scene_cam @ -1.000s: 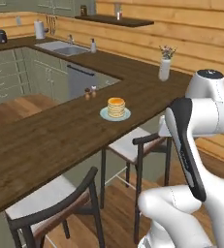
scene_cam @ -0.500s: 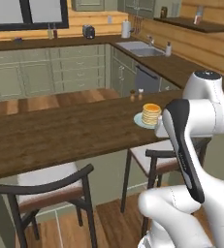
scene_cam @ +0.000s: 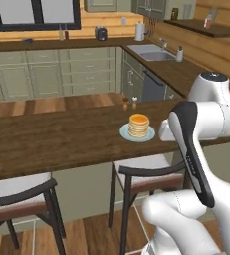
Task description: Take the strawberry from the fridge and place it on top of the pancake, located on the dining counter.
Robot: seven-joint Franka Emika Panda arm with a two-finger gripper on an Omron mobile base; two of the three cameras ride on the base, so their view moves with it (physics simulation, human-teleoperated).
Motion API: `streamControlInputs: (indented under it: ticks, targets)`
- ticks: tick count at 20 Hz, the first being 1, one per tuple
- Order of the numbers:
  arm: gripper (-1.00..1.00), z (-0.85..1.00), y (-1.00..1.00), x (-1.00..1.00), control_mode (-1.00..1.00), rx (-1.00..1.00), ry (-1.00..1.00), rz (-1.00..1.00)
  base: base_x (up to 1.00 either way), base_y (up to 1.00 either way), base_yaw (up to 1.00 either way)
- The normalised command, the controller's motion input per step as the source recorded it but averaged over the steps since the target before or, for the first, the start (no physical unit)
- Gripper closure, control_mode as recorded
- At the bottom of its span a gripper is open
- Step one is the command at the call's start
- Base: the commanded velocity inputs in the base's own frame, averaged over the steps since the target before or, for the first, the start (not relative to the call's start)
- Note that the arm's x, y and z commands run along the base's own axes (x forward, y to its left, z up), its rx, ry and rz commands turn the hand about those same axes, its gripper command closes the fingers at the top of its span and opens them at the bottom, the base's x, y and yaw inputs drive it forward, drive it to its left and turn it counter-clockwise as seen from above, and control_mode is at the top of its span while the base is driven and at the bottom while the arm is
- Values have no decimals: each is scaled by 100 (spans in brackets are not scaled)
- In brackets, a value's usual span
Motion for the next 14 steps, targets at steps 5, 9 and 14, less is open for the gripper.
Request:
streamControlInputs:
  ticks: [5,9,14]
  targets:
    - [100,0,0,0,100,0,0,0,51,0,-21]
    - [100,0,0,0,100,0,0,0,61,1,-21]
    - [100,0,0,0,100,0,0,0,33,-41,-1]
